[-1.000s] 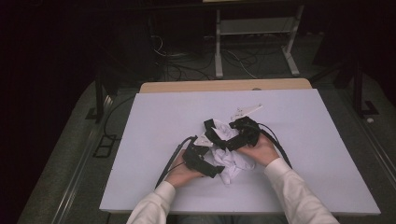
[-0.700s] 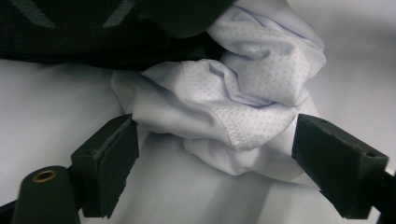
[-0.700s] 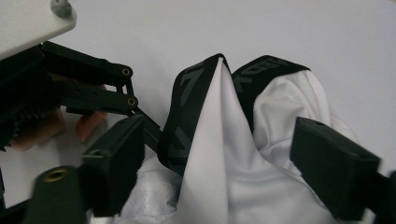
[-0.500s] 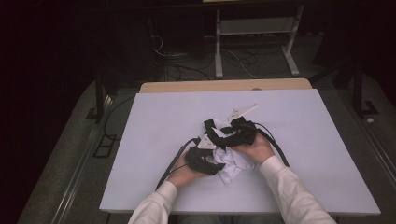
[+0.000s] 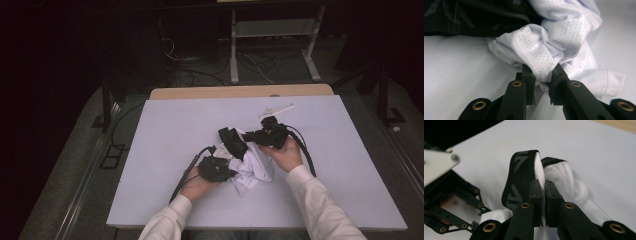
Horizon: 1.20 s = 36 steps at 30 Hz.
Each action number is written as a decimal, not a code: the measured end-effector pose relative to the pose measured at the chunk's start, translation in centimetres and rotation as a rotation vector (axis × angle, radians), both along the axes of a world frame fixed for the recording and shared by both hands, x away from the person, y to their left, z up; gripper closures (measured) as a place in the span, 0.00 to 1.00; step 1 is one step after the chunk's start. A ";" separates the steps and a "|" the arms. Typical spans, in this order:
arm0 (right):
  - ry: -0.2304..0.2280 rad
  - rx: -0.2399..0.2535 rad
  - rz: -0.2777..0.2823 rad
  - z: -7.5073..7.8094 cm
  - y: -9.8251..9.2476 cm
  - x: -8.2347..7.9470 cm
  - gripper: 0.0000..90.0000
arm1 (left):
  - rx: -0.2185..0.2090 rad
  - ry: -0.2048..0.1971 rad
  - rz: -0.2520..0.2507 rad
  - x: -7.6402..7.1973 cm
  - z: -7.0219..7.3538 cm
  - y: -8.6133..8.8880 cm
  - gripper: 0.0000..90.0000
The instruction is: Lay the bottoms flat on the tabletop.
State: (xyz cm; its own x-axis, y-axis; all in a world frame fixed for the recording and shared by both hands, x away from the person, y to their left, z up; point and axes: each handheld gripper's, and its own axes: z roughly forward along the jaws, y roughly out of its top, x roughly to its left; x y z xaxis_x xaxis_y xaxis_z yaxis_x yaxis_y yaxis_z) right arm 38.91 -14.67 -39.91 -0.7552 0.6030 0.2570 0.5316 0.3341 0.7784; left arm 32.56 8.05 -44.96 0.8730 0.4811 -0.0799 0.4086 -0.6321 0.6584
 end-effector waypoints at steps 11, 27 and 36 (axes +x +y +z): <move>0.037 0.055 -0.162 1.5 -5.1 -0.4 0.95 | -0.016 -0.021 0.028 -0.3 1.8 2.1 0.88; 0.046 0.125 -0.233 6.0 -7.4 -3.4 0.95 | 0.001 -0.079 0.062 -1.7 6.5 6.3 0.88; 0.047 0.149 -0.312 7.4 -8.9 -4.1 0.95 | 0.010 -0.049 0.044 -1.8 7.0 6.0 0.88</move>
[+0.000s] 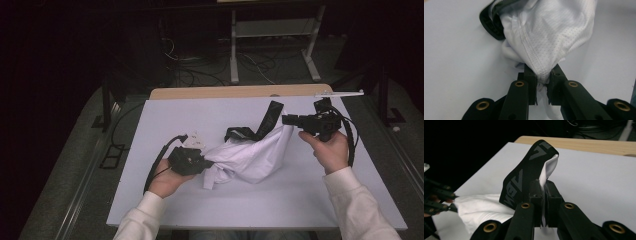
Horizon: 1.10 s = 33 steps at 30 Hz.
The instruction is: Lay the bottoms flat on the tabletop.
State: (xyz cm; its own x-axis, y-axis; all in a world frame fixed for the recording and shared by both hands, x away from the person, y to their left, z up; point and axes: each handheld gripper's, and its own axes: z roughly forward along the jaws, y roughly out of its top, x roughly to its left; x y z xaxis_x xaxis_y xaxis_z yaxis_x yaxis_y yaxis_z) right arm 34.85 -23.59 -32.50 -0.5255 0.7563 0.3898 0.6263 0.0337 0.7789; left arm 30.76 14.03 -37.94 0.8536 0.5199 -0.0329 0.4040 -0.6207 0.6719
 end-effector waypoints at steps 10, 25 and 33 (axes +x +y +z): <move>0.098 -0.011 -0.062 -6.3 0.4 2.4 0.95 | -0.004 0.121 -0.037 -0.5 -4.8 -0.5 0.88; 0.226 -0.126 -0.147 -11.1 -4.5 1.0 0.95 | -0.024 0.136 -0.113 -0.7 -2.8 -0.8 0.75; 0.253 -0.092 -0.166 -12.1 -6.8 -0.3 0.94 | -0.093 0.100 -0.030 2.4 -0.3 -0.2 0.65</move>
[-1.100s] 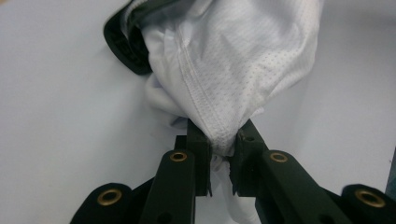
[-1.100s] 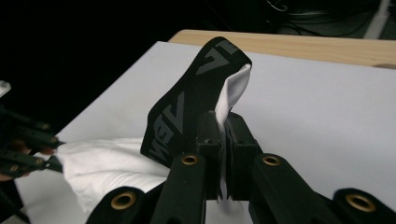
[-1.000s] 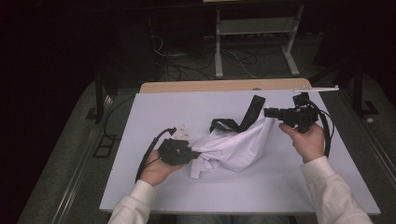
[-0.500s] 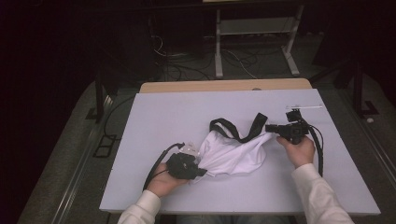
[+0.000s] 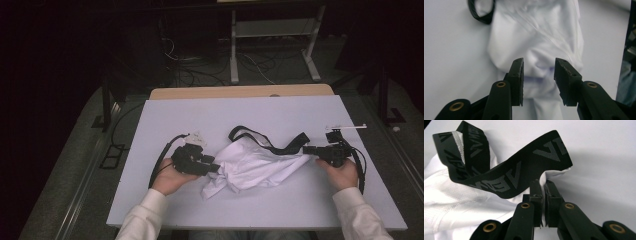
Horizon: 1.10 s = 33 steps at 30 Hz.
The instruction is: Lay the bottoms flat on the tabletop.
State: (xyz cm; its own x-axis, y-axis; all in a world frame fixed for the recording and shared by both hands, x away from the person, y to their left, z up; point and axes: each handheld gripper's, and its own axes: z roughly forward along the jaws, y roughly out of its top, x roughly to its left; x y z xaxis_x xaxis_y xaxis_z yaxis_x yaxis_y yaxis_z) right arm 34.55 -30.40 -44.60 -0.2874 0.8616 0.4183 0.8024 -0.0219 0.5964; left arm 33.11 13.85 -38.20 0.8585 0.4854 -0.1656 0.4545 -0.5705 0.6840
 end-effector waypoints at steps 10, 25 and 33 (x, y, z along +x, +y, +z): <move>-0.006 0.012 -0.001 -0.2 -0.4 0.2 0.94 | -0.042 -0.002 0.076 5.6 -2.3 -1.8 0.56; -0.010 0.032 -0.012 -0.1 -0.8 0.3 0.94 | -0.064 -0.001 0.107 9.7 -5.7 -4.1 0.53; -0.012 0.030 -0.015 -0.1 -1.0 0.4 0.94 | -0.074 0.014 0.092 11.5 -6.5 -5.9 0.57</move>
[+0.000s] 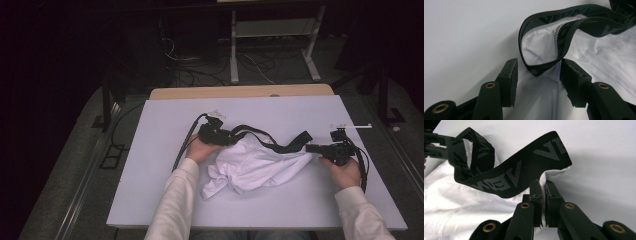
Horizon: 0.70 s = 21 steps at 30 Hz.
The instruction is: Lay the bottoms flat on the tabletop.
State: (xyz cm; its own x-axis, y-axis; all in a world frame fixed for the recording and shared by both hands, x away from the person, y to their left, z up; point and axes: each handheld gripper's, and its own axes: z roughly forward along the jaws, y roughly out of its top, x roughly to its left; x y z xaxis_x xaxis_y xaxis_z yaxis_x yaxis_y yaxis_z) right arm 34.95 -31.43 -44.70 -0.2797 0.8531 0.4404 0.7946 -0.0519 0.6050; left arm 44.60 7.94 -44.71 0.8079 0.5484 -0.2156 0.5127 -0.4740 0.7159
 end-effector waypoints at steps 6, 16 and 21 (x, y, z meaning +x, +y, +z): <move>0.003 -0.002 0.007 -0.1 -0.1 0.0 0.94 | 0.021 0.021 0.034 1.0 -0.5 -1.6 0.85; 0.074 0.038 0.047 -0.4 -0.8 -0.6 0.84 | 0.078 0.040 0.078 1.2 0.5 -0.2 0.94; 0.055 0.007 0.036 0.1 -0.8 -0.9 0.71 | 0.108 0.043 0.082 1.2 1.3 1.3 0.94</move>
State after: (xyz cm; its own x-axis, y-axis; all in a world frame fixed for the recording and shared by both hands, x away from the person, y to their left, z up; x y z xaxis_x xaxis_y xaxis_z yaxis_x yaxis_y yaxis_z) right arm 34.05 -32.22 -44.63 -0.2856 0.8398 0.4616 0.8278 -0.0265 0.5604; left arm 45.81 9.27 -43.39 0.7506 0.6342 -0.1853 0.5822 -0.5023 0.6393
